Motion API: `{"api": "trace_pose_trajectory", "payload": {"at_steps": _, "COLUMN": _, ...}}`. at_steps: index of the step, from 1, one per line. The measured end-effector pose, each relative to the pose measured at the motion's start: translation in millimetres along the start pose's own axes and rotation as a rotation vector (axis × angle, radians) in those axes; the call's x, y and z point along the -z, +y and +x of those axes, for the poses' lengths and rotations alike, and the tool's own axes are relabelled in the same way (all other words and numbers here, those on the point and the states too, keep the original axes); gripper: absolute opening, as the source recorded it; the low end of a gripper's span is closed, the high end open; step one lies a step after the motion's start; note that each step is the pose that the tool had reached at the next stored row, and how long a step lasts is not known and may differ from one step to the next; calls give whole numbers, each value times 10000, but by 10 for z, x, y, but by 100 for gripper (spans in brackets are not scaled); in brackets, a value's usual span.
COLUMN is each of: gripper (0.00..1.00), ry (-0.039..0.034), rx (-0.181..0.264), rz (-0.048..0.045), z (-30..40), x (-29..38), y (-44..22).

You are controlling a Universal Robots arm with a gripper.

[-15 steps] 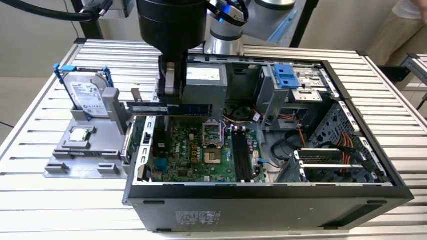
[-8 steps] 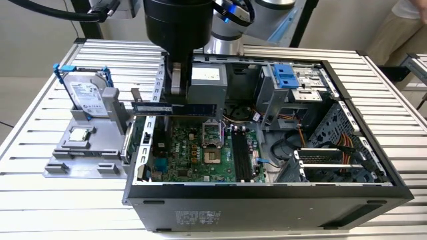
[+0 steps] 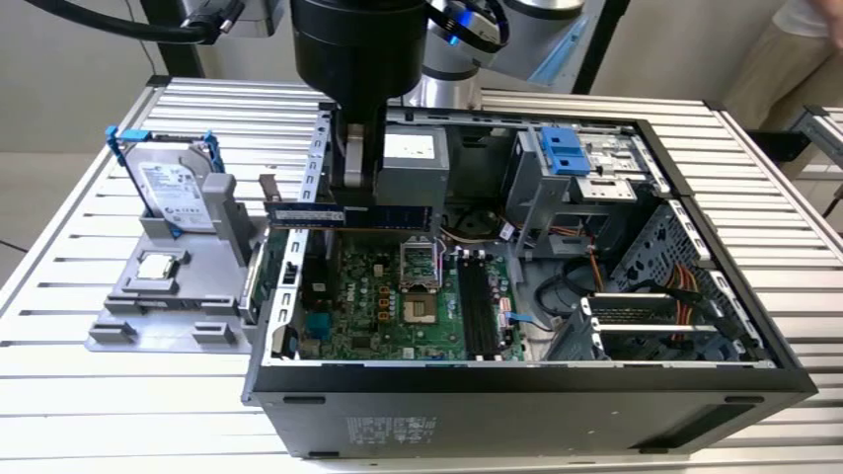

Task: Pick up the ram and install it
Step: 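Pick up the ram and move it above insertion slot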

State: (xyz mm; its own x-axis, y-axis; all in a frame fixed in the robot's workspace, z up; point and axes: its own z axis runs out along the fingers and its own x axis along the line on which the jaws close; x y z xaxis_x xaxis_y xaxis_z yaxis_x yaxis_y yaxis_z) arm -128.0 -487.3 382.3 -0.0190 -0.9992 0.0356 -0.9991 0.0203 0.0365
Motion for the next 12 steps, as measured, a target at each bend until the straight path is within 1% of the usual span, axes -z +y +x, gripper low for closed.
{"api": "trace_pose_trajectory", "payload": {"at_steps": 5, "gripper": 0, "ry": 1, "rx": 3, "rz": 0, "z": 0, "x": 0, "y": -6}}
{"api": "trace_pose_trajectory", "payload": {"at_steps": 12, "gripper": 0, "ry": 0, "rx": 2, "rz": 0, "z": -1, "x": 2, "y": -58}}
